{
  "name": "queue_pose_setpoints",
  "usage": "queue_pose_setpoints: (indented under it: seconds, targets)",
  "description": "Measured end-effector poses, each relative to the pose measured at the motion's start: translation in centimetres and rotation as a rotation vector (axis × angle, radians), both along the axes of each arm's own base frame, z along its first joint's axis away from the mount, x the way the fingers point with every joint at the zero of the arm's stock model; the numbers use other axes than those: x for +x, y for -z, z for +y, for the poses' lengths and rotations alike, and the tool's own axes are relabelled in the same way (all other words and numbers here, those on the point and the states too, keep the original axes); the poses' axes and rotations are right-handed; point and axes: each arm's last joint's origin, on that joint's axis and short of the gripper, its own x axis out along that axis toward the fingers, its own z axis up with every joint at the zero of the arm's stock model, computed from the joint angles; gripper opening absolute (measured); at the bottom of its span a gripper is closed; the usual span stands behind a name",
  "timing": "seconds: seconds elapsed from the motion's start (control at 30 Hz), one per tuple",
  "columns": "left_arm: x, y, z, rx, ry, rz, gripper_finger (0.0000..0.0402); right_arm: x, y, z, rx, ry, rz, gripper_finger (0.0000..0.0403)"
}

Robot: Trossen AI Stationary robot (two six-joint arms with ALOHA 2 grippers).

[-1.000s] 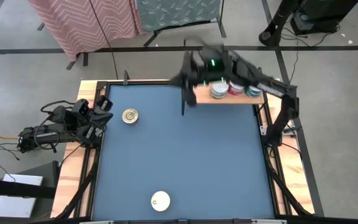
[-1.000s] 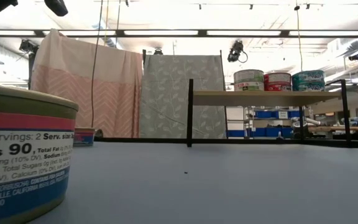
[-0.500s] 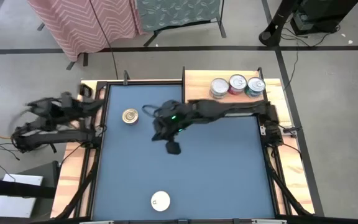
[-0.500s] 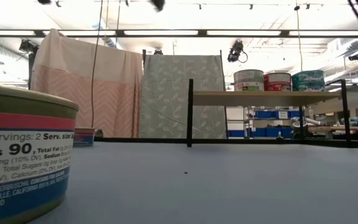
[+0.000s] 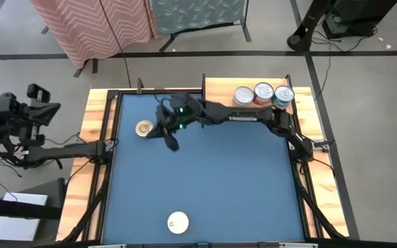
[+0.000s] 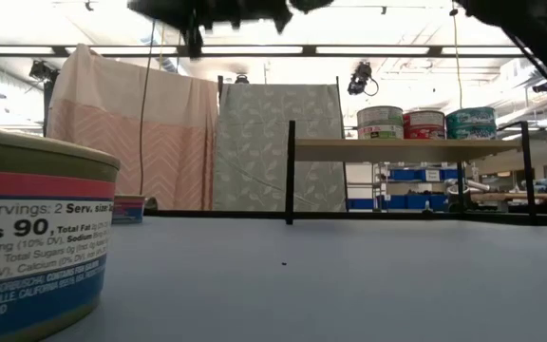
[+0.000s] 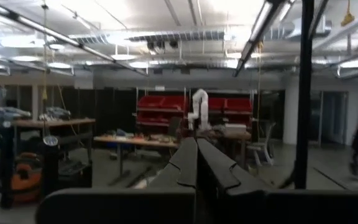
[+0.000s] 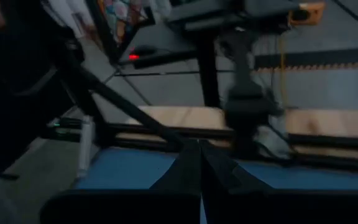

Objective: Stack canned seafood by type on shelf
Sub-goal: Put the top blue-pink tuna can on the shelf

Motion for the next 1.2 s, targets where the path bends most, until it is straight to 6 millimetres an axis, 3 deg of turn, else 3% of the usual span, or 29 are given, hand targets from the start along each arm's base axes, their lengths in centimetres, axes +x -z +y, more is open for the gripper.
queue_pose_setpoints:
  seconds: [0.13, 0.27, 0.47, 0.6, 0.67, 0.73, 0.83, 0.93, 1.0, 1.1, 1.2]
  targets:
    - [0.2, 0.7, -0.1, -0.003, 0.028, 0.084, 0.0004, 0.4, 3.0, -2.8, 0.056, -0.085, 0.082, 0.0004]
    - [1.2, 1.6, 0.1, -0.037, 0.041, 0.147, 0.0004, 0.6, 5.8, -3.5, 0.082, -0.221, 0.152, 0.0004]
    - [2.5, 2.4, 0.3, -0.072, 0.01, 0.187, 0.0004, 0.3, 6.9, -3.4, -0.031, -0.292, 0.157, 0.0004]
    - [3.3, 2.7, 0.5, -0.112, -0.007, 0.187, 0.0004, 0.1, 6.6, -2.7, -0.019, -0.369, 0.14, 0.0004]
    - [3.9, 3.1, 0.6, -0.154, 0.0, 0.196, 0.0004, -0.1, 5.3, -2.5, 0.03, -0.398, 0.127, 0.0004]
    - [4.7, 4.0, 0.7, -0.204, 0.006, 0.246, 0.0004, -0.4, 2.4, -2.5, 0.036, -0.401, 0.069, 0.0004]
    - [6.0, 5.7, 0.9, -0.25, -0.003, 0.364, 0.0004, -2.2, -4.5, -2.3, -0.078, -0.358, -0.101, 0.0004]
    - [8.0, 7.5, 1.2, -0.273, -0.031, 0.473, 0.0004, -5.8, -11.7, -2.0, -0.267, -0.246, -0.261, 0.0004]
    - [9.6, 8.8, 1.4, -0.3, -0.039, 0.541, 0.0004, -8.6, -14.9, -1.9, -0.38, -0.139, -0.306, 0.0004]
    - [11.8, 11.1, 1.6, -0.356, -0.025, 0.667, 0.0004, -12.6, -17.9, -2.1, -0.471, 0.027, -0.27, 0.0004]
    - [13.6, 13.2, 1.8, -0.406, -0.017, 0.758, 0.0004, -16.0, -19.6, -1.8, -0.497, 0.13, -0.19, 0.0004]
